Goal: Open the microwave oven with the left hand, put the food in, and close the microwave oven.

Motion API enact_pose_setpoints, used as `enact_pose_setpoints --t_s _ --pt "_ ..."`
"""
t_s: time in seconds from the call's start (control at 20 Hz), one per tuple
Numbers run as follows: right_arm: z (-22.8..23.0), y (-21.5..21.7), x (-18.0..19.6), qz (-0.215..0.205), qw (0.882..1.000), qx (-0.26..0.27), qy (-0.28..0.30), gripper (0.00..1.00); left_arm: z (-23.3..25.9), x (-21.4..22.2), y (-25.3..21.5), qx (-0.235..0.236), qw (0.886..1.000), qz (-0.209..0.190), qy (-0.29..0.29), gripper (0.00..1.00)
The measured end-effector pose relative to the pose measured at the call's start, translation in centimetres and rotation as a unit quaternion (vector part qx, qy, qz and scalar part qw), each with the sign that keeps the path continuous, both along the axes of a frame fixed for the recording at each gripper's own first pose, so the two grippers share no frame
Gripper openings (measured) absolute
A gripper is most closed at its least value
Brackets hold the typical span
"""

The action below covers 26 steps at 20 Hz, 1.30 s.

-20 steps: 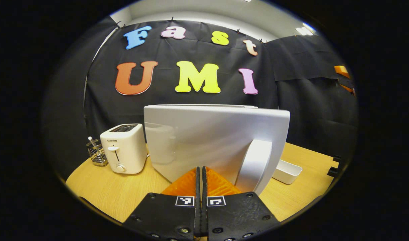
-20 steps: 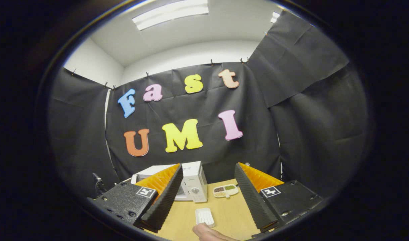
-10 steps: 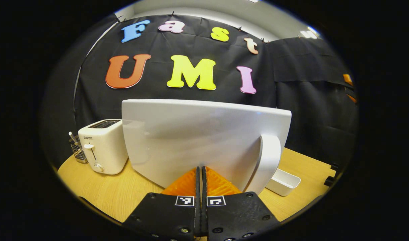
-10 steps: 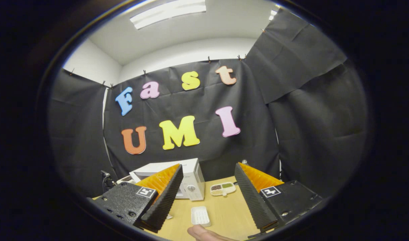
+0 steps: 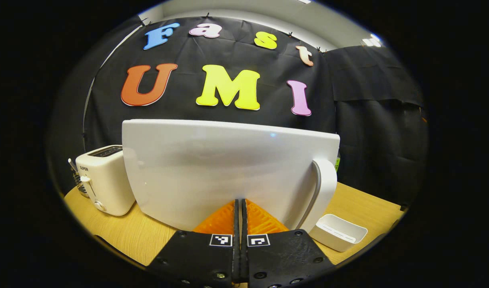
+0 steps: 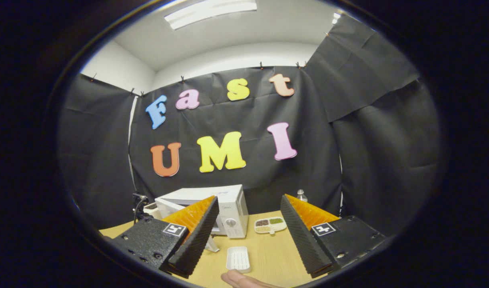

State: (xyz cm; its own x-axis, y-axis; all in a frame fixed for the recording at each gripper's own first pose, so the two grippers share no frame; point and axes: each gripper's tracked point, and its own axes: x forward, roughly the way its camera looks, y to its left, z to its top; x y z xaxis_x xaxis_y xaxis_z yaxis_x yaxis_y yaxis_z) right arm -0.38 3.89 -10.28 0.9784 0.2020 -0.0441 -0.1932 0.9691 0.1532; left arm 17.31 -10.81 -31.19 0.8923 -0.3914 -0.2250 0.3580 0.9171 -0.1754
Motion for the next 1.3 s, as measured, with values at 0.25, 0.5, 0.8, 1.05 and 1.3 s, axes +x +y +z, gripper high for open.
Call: enact_pose_setpoints --t_s 0.25,0.5,0.8,1.05,1.3 --pt "-2.0 0.8 3.0 0.012 1.0 0.004 0.025 0.99 0.1 2.8 -0.6 -0.009 1.0 0.014 0.002 0.0" --pt "-3.7 0.6 5.3 0.003 0.999 0.001 0.037 0.99 0.1 5.9 -1.8 0.001 1.0 0.029 0.001 0.0" --pt "-5.9 0.3 7.6 0.006 0.998 0.016 0.063 0.99 0.2 7.9 -1.9 0.033 0.997 0.07 -0.01 0.0" --pt "-6.5 0.4 7.6 -0.003 0.997 0.013 0.076 0.99 -0.1 7.6 -2.0 0.037 0.996 0.076 0.001 0.0" --pt "-6.6 -0.2 6.2 -0.024 0.996 0.014 0.083 0.99 0.4 5.8 -1.6 0.025 0.996 0.078 0.036 0.05"
